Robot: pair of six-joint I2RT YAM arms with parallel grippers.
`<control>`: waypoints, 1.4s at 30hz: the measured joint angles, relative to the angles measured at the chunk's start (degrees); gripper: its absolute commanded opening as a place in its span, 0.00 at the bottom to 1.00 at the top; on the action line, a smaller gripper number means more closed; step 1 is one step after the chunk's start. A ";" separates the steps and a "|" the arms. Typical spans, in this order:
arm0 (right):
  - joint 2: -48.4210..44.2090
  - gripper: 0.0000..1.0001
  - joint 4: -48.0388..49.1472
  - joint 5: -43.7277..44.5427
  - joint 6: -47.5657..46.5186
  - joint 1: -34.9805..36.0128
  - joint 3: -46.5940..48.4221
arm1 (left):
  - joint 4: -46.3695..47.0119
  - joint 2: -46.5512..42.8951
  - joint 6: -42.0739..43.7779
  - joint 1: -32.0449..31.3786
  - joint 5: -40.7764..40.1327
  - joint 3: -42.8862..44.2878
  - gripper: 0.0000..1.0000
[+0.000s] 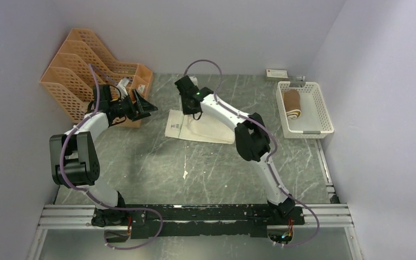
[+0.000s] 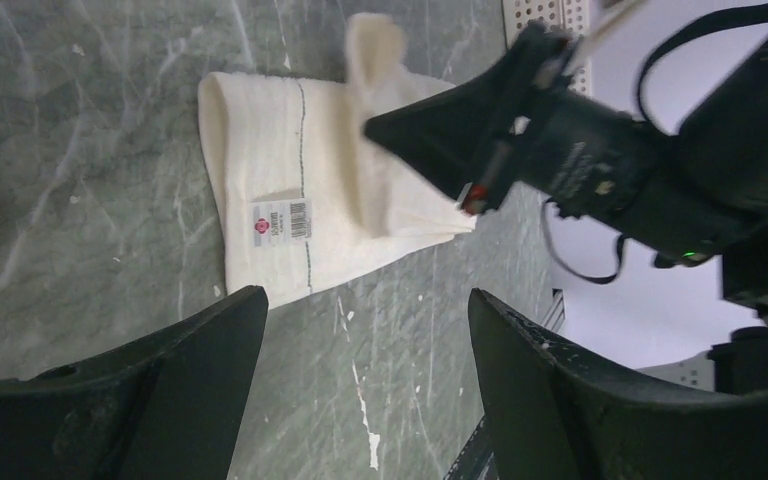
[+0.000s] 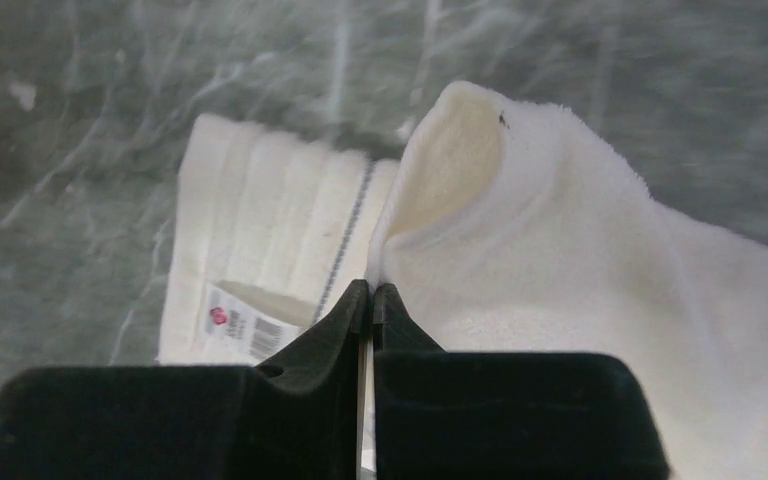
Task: Roll the towels
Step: Fold the towel at the center of the board.
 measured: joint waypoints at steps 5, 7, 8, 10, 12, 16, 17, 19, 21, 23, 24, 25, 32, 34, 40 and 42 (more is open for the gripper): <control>4.61 0.00 0.17 -5.44 2.23 1.88 2.84 | 1.64 -0.55 -1.81 0.11 1.42 -0.74 0.84; 5.05 0.00 0.17 -6.91 2.91 2.14 2.91 | 2.08 -0.59 -2.43 0.11 1.81 -0.90 0.84; 5.07 0.00 0.20 -7.41 3.17 2.36 3.04 | 2.32 -0.59 -2.73 0.11 1.97 -0.90 0.84; 5.07 0.00 0.22 -8.39 3.63 2.54 3.43 | 2.78 -0.59 -3.08 0.11 2.16 -0.90 0.84; 5.07 0.00 0.22 -9.03 4.09 2.75 4.17 | 2.95 -0.59 -3.32 0.13 2.34 -0.92 0.84; 5.07 0.00 0.35 -10.05 4.79 3.78 5.25 | 2.97 -0.63 -3.39 0.44 2.36 -0.90 0.85; 5.07 0.00 0.35 -10.29 4.94 4.07 5.40 | 2.97 -0.66 -3.41 0.57 2.36 -0.90 0.85; 5.09 0.00 0.48 -10.71 5.27 4.50 5.55 | 2.97 -0.66 -3.41 0.81 2.36 -0.90 0.85; 5.11 0.00 0.68 -10.91 5.55 4.72 5.66 | 2.97 -0.66 -3.41 1.03 2.36 -0.90 0.85; 5.29 0.09 0.70 -11.13 5.70 4.90 5.92 | 2.97 -0.66 -3.41 1.11 2.36 -0.92 0.88; 5.46 0.22 0.70 -11.28 5.77 4.92 6.19 | 2.95 -0.66 -3.39 1.14 2.34 -0.90 0.90; 5.75 0.31 0.74 -11.47 6.01 4.92 6.54 | 2.95 -0.66 -3.39 1.14 2.36 -0.90 0.91; 6.47 0.56 2.43 -12.96 6.54 4.63 7.26 | 2.58 -0.92 -2.23 1.16 1.92 -0.90 1.00; 6.38 0.57 3.32 -13.44 6.38 4.44 7.08 | 1.90 -1.33 -1.25 1.16 1.29 -0.90 1.00; -2.23 0.62 8.15 -16.90 4.90 1.25 -4.74 | -0.42 -1.95 1.66 1.16 -1.57 -0.90 0.96; -8.81 0.74 10.01 -18.34 3.76 -1.29 -12.39 | -1.29 -1.95 2.64 0.68 -2.84 -0.87 0.94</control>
